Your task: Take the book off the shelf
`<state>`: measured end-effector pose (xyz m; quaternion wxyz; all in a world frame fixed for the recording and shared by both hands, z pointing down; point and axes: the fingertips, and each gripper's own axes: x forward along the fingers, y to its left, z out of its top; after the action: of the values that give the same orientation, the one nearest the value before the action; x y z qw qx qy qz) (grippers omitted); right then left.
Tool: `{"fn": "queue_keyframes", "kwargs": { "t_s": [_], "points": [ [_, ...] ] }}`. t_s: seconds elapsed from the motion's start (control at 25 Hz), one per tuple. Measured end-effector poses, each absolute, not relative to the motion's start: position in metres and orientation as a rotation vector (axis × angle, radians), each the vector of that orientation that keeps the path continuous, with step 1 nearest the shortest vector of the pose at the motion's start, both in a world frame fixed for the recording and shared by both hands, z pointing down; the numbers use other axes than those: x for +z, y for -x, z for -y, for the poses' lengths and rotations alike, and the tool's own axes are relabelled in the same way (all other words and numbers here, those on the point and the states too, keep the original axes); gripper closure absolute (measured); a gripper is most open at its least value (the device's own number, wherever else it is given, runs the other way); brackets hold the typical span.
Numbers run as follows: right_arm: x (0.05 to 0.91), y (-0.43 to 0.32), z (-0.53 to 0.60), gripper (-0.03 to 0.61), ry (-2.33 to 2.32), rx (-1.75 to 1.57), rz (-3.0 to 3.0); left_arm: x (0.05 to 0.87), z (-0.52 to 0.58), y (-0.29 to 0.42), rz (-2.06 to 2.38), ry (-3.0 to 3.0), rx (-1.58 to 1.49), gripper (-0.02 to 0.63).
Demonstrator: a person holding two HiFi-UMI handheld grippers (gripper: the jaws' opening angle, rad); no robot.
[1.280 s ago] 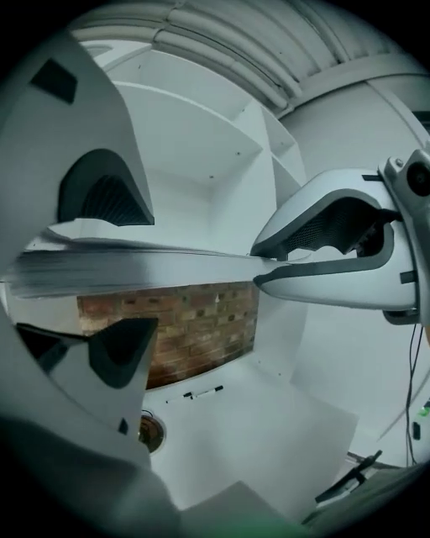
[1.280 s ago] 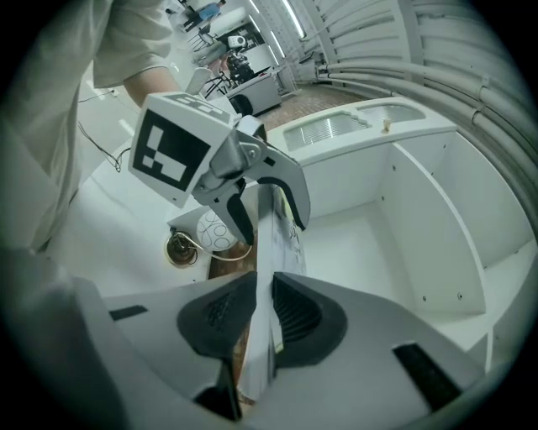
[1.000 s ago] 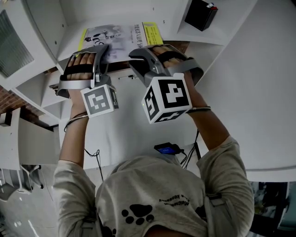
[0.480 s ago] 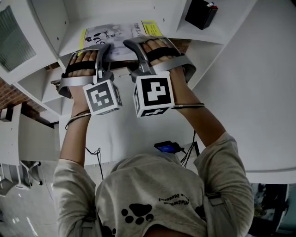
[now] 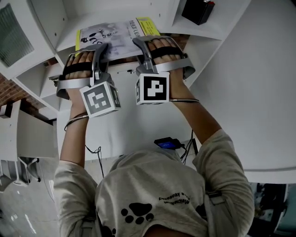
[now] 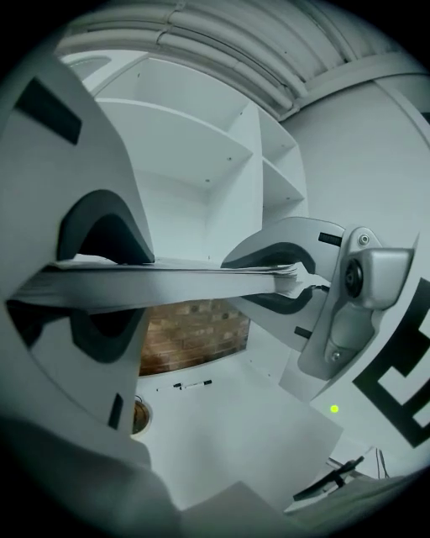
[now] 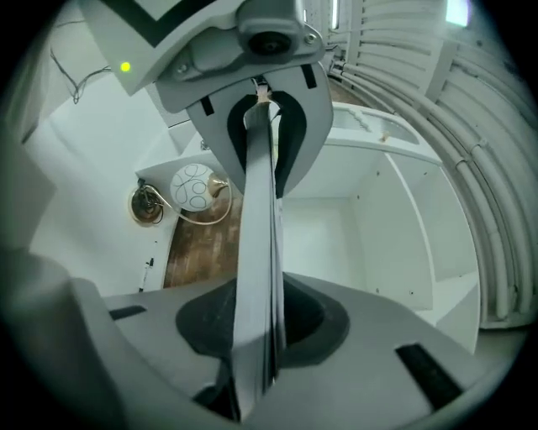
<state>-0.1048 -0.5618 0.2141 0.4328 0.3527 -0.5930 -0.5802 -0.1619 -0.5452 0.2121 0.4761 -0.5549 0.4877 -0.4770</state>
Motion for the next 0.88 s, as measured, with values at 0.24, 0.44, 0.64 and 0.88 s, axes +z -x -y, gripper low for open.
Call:
{"fn": "queue_keyframes", "kwargs": {
  "t_s": [0.24, 0.44, 0.64, 0.88],
  "points": [
    [0.2, 0.13, 0.541, 0.499, -0.862, -1.475, 1.491, 0.198, 0.525, 0.184, -1.23, 1.322, -1.111, 0.534],
    [0.206, 0.123, 0.518, 0.5, -0.871, -1.461, 1.516, 0.205, 0.503, 0.179, -1.225, 1.295, -1.093, 0.535],
    [0.203, 0.118, 0.504, 0.502, -0.88, -1.437, 1.534, 0.204, 0.492, 0.175, -1.218, 1.323, -1.063, 0.534],
    [0.265, 0.094, 0.456, 0.5, -0.805, -1.285, 1.616, 0.265, 0.446, 0.15, -1.122, 1.461, -1.143, 0.518]
  ]
}}
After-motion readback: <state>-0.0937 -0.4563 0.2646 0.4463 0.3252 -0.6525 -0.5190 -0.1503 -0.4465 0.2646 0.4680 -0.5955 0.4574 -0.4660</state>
